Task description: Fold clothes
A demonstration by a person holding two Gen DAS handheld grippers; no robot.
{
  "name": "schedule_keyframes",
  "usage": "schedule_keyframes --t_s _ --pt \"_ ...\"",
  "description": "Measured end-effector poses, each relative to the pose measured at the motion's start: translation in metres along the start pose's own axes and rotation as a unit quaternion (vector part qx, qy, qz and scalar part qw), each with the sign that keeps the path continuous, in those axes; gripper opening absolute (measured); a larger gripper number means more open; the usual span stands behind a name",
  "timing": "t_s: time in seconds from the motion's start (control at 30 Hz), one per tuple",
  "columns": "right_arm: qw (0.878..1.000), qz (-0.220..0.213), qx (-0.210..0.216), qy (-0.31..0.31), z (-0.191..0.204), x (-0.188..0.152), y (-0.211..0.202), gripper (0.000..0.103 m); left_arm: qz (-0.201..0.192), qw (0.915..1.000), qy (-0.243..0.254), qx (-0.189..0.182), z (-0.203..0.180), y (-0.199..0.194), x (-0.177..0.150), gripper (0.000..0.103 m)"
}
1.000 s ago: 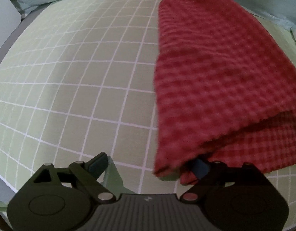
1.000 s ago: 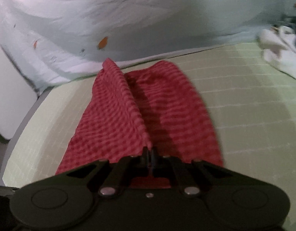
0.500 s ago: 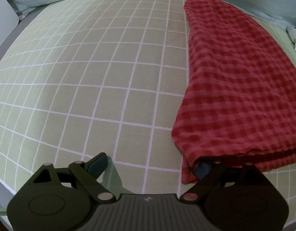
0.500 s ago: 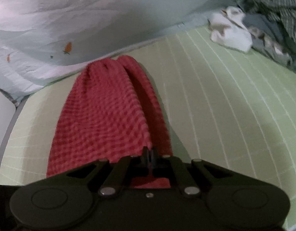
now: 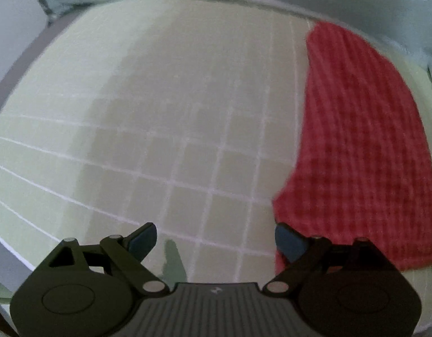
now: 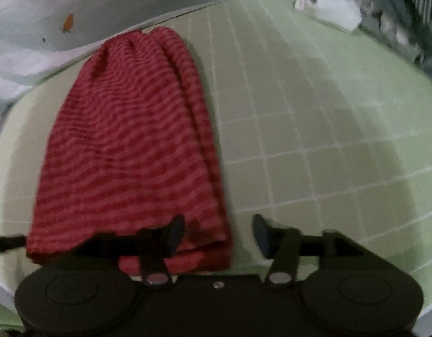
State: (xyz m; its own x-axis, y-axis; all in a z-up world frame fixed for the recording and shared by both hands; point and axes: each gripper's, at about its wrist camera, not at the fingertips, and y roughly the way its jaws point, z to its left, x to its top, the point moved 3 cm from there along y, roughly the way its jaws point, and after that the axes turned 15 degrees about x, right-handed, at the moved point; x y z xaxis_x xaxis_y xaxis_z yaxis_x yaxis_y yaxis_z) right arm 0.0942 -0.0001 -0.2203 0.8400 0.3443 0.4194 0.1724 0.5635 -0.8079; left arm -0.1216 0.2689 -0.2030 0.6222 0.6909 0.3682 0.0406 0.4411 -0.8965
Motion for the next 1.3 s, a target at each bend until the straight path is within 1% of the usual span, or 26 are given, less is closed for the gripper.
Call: schedule_keyframes --t_s 0.03,0.07,0.1,0.13,0.2,0.27,0.33,0.43,0.53,0.63,0.7,0.73,0.77,0.8,0.83,0.87,0.93,1.03,1.07,1.1,1.13,1.17,1.23,1.3 --pt "1.0 -0.005 -0.001 -0.002 0.0 0.004 -0.001 0.061 -0.001 0.9999 -0.012 0.002 0.005 -0.002 0.004 0.091" --pt "1.0 -0.011 -0.002 -0.004 0.0 0.008 -0.003 0.07 -0.001 0.9996 -0.028 0.004 0.011 -0.003 0.009 0.091" --pt "1.0 -0.019 -0.005 -0.008 -0.001 0.013 -0.005 0.076 -0.001 0.9989 -0.046 0.007 0.017 -0.003 0.014 0.091" --pt "0.999 -0.027 -0.011 -0.014 0.0 0.018 -0.005 0.084 -0.001 0.9982 -0.059 0.007 0.022 -0.001 0.021 0.091" --pt "0.999 -0.042 -0.02 -0.028 0.001 0.029 -0.006 0.084 0.001 0.9969 -0.079 0.007 0.025 0.004 0.032 0.091" --pt "0.997 -0.052 -0.024 -0.045 0.003 0.042 -0.004 0.084 0.009 0.9969 -0.078 0.011 0.018 0.012 0.043 0.091" --pt "0.996 -0.062 -0.029 -0.064 0.009 0.059 0.002 0.085 0.006 0.998 -0.061 0.016 0.004 0.017 0.056 0.091" --pt "0.988 -0.089 -0.052 -0.111 0.024 0.089 0.013 0.085 -0.007 0.9994 -0.026 0.022 -0.022 0.023 0.077 0.091" --pt "0.98 -0.112 -0.05 -0.154 0.041 0.123 0.027 0.087 -0.018 0.9998 0.005 0.008 -0.051 0.027 0.097 0.091" --pt "0.976 -0.119 -0.032 -0.182 0.054 0.153 0.048 0.086 -0.027 0.9993 0.024 -0.003 -0.077 0.035 0.118 0.091" --pt "0.974 -0.118 -0.02 -0.192 0.061 0.168 0.064 0.08 -0.03 0.9989 0.036 -0.002 -0.092 0.043 0.131 0.091" --pt "0.974 -0.116 -0.012 -0.196 0.065 0.175 0.072 0.07 -0.031 0.9987 0.041 0.0 -0.097 0.047 0.137 0.091" --pt "0.973 -0.115 -0.004 -0.199 0.069 0.18 0.08 0.057 -0.032 0.9985 0.045 0.002 -0.101 0.051 0.143 0.091" --pt "0.973 -0.115 0.005 -0.203 0.072 0.185 0.088 0.051 -0.032 0.9983 0.048 0.003 -0.104 0.056 0.148 0.091" --pt "0.972 -0.114 0.014 -0.206 0.076 0.19 0.095 0.042 -0.033 0.9981 0.052 0.005 -0.108 0.06 0.154 0.091" --pt "0.971 -0.112 0.02 -0.21 0.079 0.193 0.102 0.038 -0.033 0.9979 0.056 0.007 -0.112 0.064 0.159 0.091" --pt "0.969 -0.104 0.023 -0.223 0.086 0.196 0.116 0.034 -0.033 0.9975 0.062 0.008 -0.119 0.073 0.169 0.091" --pt "0.968 -0.088 0.019 -0.234 0.092 0.199 0.137 0.034 -0.035 0.997 0.069 0.005 -0.131 0.083 0.18 0.092" --pt "0.969 -0.083 0.016 -0.233 0.092 0.199 0.143 0.032 -0.038 0.9969 0.068 0.003 -0.132 0.083 0.182 0.092" --pt "0.969 -0.078 0.015 -0.233 0.092 0.198 0.147 0.028 -0.041 0.9969 0.067 0.002 -0.133 0.083 0.184 0.092" --pt "0.968 -0.081 0.014 -0.239 0.093 0.197 0.147 0.012 -0.042 0.9969 0.066 0.002 -0.134 0.083 0.186 0.092" --pt "0.964 -0.091 0.012 -0.25 0.096 0.194 0.143 0.003 -0.043 0.9969 0.065 0.002 -0.135 0.084 0.188 0.092" --pt "0.954 -0.111 0.008 -0.279 0.102 0.188 0.134 0.002 -0.046 0.997 0.063 0.001 -0.135 0.084 0.19 0.092" --pt "0.938 -0.134 0.0 -0.319 0.113 0.182 0.121 0.001 -0.047 0.9972 0.059 0.0 -0.135 0.083 0.19 0.092"
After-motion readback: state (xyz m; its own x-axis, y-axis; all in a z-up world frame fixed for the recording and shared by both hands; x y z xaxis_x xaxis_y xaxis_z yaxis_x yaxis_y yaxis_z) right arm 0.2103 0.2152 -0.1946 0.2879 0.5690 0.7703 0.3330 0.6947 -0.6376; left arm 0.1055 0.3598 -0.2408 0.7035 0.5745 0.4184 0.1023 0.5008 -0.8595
